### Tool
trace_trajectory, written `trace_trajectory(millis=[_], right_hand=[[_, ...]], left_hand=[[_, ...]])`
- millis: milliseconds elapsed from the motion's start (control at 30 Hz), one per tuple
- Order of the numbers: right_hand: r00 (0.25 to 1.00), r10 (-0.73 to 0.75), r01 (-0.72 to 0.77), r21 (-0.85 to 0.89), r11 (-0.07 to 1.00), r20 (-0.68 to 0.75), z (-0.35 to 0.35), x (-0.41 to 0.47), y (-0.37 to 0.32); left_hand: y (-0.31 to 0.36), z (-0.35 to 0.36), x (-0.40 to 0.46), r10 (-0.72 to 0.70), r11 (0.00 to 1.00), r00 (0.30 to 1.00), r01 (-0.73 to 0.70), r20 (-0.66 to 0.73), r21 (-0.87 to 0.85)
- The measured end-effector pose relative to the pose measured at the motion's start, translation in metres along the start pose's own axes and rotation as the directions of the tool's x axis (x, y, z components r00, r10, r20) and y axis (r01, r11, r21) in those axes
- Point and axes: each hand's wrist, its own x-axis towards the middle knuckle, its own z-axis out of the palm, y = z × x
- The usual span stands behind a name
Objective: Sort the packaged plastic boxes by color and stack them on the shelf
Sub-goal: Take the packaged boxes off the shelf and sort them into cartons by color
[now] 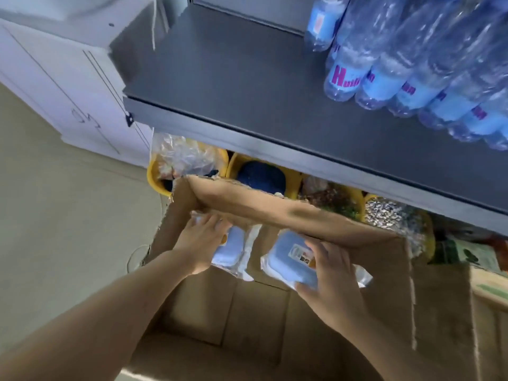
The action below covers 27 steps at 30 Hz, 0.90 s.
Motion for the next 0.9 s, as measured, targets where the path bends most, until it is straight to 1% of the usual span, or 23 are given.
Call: trace_trajectory(millis=[67,167,267,333,400,433,500,533,567,600,667,700,767,833,867,900], right_hand=[[1.0,0.008,-0.008,0.031,0.999,0.001,0.03,0.012,0.007],[1.0,0.009,-0.009,0.052,0.999,0.001,0.068,0.027,0.015],[0.998,-0.013,0.016,0.05,0.999,-0.055,0.092,0.037,0.019],[0.995,-0.035,0.039,0.042,0.998,-0.088,0.105,0.044,0.021],[0.993,-0.051,0.056,0.046,0.997,-0.104,0.111,0.05,0.019],[0.992,-0.058,0.063,0.042,0.997,-0.114,0.112,0.053,0.018],[0.99,-0.068,0.072,0.03,0.997,-0.127,0.112,0.055,0.015],[0.989,-0.066,0.07,0.027,0.997,-0.129,0.11,0.055,0.013],[0.989,-0.064,0.068,0.026,0.997,-0.134,0.108,0.055,0.01],[0.988,-0.064,0.069,0.026,0.997,-0.14,0.105,0.055,0.005],[0.985,-0.077,0.082,0.024,0.996,-0.153,0.098,0.052,-0.006],[0.984,-0.094,0.099,0.022,0.995,-0.154,0.096,0.051,-0.013],[0.98,-0.145,0.151,0.034,0.988,-0.135,0.096,0.047,-0.03],[0.972,-0.22,0.224,0.043,0.974,-0.079,0.104,0.042,-0.052],[0.963,-0.267,0.268,0.026,0.963,-0.039,0.112,0.04,-0.063],[0.952,-0.307,0.307,0.004,0.952,0.011,0.122,0.039,-0.073]], left_hand=[[-0.011,0.026,0.022,-0.017,1.0,0.999,0.017,-0.038,-0.008],[-0.023,0.054,0.049,-0.007,0.998,0.996,0.012,-0.085,0.057],[-0.027,0.072,0.063,0.016,0.993,0.992,-0.001,-0.124,0.118],[-0.032,0.09,0.07,-0.018,0.995,0.99,0.031,-0.142,0.09],[-0.031,0.093,0.072,-0.061,0.997,0.994,0.065,-0.093,0.035],[-0.029,0.091,0.072,-0.063,0.997,0.994,0.067,-0.093,0.038],[-0.023,0.081,0.066,-0.102,0.995,0.995,0.102,-0.017,0.009],[-0.023,0.075,0.063,-0.107,0.993,0.994,0.107,0.006,0.041],[-0.022,0.064,0.058,-0.131,0.991,0.99,0.13,0.051,0.036],[-0.02,0.052,0.05,-0.13,0.991,0.991,0.13,0.039,0.012],[-0.021,0.026,0.029,-0.031,1.0,0.989,0.031,-0.143,-0.001],[-0.023,0.013,0.017,-0.001,1.0,0.984,0.001,-0.176,-0.001],[-0.031,-0.003,-0.007,0.013,0.998,0.945,-0.032,-0.327,-0.051],[-0.039,-0.018,-0.033,-0.044,0.994,0.905,-0.003,-0.424,-0.111],[-0.044,-0.022,-0.043,-0.104,0.987,0.89,0.036,-0.443,-0.159],[-0.049,-0.022,-0.052,-0.178,0.97,0.89,0.089,-0.42,-0.225]])
